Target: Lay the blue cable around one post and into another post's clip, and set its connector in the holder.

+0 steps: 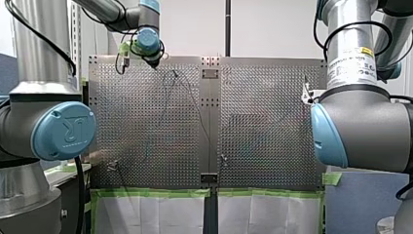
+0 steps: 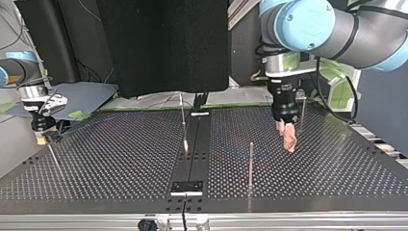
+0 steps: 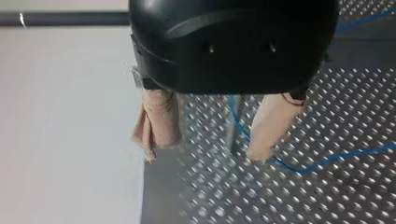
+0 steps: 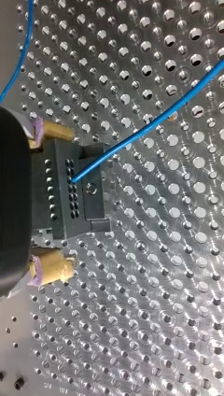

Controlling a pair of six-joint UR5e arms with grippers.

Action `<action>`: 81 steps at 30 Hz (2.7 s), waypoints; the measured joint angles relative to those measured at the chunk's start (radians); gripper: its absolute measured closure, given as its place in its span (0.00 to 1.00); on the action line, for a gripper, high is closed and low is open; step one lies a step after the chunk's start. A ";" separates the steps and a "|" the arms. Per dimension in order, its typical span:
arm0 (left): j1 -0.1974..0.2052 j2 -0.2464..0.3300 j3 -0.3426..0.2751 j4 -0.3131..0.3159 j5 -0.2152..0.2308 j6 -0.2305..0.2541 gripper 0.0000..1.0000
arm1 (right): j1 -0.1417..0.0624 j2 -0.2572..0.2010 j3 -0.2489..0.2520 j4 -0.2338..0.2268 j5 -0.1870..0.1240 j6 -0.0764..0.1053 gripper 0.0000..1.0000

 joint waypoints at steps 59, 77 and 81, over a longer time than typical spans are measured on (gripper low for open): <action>-0.009 0.014 -0.003 0.023 0.071 0.212 0.00 | -0.004 0.000 0.000 0.003 0.000 -0.001 0.00; -0.001 0.014 -0.061 0.074 0.066 0.146 0.00 | -0.005 0.000 0.000 0.008 -0.001 -0.004 0.00; 0.001 0.013 -0.101 0.115 0.092 0.112 0.00 | -0.005 0.000 0.000 0.008 -0.001 -0.004 0.00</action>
